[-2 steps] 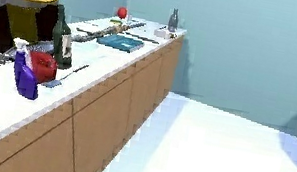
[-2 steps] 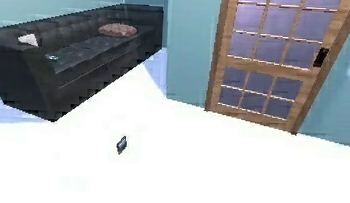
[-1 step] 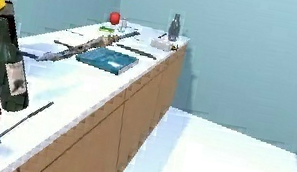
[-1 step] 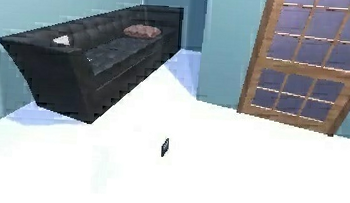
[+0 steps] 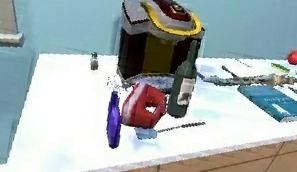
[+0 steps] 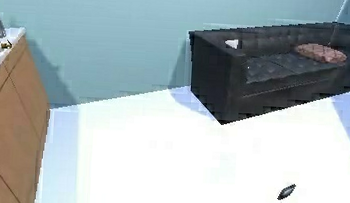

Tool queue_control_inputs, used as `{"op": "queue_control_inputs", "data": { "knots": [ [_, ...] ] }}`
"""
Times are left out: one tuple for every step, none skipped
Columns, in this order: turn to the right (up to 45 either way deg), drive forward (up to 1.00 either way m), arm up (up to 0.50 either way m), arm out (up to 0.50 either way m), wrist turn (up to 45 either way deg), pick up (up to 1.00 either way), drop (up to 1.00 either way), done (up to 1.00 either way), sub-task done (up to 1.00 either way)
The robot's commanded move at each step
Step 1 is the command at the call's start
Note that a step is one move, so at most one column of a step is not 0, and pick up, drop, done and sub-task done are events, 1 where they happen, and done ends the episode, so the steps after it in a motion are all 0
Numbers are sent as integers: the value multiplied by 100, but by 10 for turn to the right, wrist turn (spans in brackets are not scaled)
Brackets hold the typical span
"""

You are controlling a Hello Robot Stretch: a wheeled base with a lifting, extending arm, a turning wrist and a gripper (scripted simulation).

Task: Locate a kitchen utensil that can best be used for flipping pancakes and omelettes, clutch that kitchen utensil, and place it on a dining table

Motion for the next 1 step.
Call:
{"op": "queue_control_inputs", "data": {
  "knots": [
    [-450, 0, 0, 0, 0, 0, 0, 0, 0]
  ]
}}
